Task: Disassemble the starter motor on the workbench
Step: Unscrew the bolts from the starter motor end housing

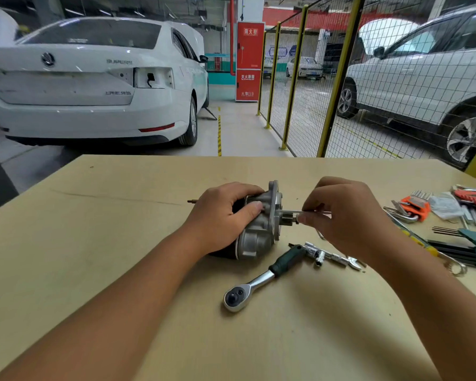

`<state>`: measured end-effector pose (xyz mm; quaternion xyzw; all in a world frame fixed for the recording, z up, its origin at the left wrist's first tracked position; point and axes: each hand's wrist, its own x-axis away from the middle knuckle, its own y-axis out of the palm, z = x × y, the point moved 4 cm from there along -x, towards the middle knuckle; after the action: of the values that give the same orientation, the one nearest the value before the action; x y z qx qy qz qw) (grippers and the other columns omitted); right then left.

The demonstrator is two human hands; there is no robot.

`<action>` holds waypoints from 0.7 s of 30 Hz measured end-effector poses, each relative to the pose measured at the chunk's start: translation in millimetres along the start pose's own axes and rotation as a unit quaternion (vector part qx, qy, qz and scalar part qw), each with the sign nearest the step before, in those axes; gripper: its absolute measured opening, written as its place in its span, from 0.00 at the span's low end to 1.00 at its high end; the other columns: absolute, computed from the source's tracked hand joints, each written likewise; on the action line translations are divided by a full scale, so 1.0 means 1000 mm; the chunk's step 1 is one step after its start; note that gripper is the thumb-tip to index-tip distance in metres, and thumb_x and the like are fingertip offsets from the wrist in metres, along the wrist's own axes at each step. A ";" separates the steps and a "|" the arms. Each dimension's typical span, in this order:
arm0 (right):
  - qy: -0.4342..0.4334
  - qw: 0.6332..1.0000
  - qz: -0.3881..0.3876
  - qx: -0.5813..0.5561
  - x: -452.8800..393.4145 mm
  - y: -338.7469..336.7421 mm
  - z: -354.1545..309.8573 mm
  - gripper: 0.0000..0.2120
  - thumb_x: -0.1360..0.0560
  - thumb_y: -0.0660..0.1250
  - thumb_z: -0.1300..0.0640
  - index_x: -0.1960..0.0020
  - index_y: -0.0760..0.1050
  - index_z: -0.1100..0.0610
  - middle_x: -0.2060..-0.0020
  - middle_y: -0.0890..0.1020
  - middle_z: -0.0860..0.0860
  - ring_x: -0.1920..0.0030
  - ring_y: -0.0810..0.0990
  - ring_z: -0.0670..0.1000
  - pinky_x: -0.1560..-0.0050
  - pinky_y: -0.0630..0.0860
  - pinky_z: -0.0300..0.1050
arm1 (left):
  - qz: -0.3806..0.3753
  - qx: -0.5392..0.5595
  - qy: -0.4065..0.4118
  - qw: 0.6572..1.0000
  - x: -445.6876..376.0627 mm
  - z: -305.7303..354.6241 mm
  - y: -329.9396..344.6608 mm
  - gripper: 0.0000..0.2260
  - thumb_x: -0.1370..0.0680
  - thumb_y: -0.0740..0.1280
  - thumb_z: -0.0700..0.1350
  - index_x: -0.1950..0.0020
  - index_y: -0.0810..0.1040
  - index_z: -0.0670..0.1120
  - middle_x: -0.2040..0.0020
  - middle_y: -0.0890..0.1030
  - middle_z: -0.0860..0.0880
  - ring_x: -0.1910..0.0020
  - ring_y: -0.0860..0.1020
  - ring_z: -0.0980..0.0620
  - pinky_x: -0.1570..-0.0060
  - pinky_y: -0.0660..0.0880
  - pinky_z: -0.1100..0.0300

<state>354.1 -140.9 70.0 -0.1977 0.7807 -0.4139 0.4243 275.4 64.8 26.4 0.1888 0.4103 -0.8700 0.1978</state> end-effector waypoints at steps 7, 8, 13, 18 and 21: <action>0.037 0.996 -0.063 -0.051 0.002 0.005 0.009 0.03 0.27 0.77 0.53 0.57 0.84 0.51 0.68 0.79 0.43 0.67 0.77 0.41 0.69 0.68 0.31 | 0.006 0.006 -0.001 1.000 0.000 -0.001 0.000 0.17 0.21 0.65 0.56 0.35 0.83 0.54 0.43 0.84 0.60 0.42 0.80 0.57 0.38 0.77 0.49; 0.034 0.996 -0.071 -0.049 0.002 0.005 0.010 0.04 0.25 0.75 0.51 0.56 0.85 0.51 0.68 0.79 0.43 0.66 0.77 0.42 0.67 0.69 0.34 | 0.007 0.007 -0.002 1.000 -0.001 -0.002 0.000 0.17 0.21 0.65 0.56 0.36 0.83 0.54 0.44 0.84 0.60 0.42 0.80 0.57 0.38 0.77 0.49; 0.015 0.995 -0.094 -0.029 0.000 0.005 0.012 0.08 0.20 0.68 0.52 0.51 0.85 0.54 0.64 0.78 0.43 0.60 0.75 0.42 0.62 0.68 0.37 | 0.010 0.005 0.000 1.000 -0.001 -0.001 0.000 0.17 0.22 0.65 0.56 0.36 0.83 0.54 0.44 0.84 0.60 0.43 0.80 0.58 0.38 0.77 0.50; 0.016 0.995 -0.094 0.010 -0.002 0.010 0.013 0.06 0.21 0.69 0.53 0.53 0.83 0.53 0.63 0.78 0.42 0.61 0.74 0.41 0.63 0.66 0.35 | 0.008 -0.002 -0.002 1.000 0.000 0.001 0.000 0.17 0.22 0.66 0.56 0.35 0.82 0.54 0.44 0.83 0.60 0.43 0.80 0.59 0.38 0.76 0.51; 0.015 0.997 -0.080 0.015 -0.002 0.010 0.013 0.04 0.23 0.72 0.52 0.56 0.83 0.50 0.64 0.78 0.42 0.62 0.75 0.41 0.64 0.66 0.37 | 0.006 -0.008 -0.001 1.000 0.000 0.000 0.000 0.17 0.22 0.66 0.56 0.35 0.82 0.54 0.44 0.83 0.61 0.43 0.79 0.60 0.38 0.76 0.52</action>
<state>366.1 -140.0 59.2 -0.2469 0.7624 -0.4608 0.3814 275.1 64.9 26.1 0.1886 0.4158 -0.8657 0.2052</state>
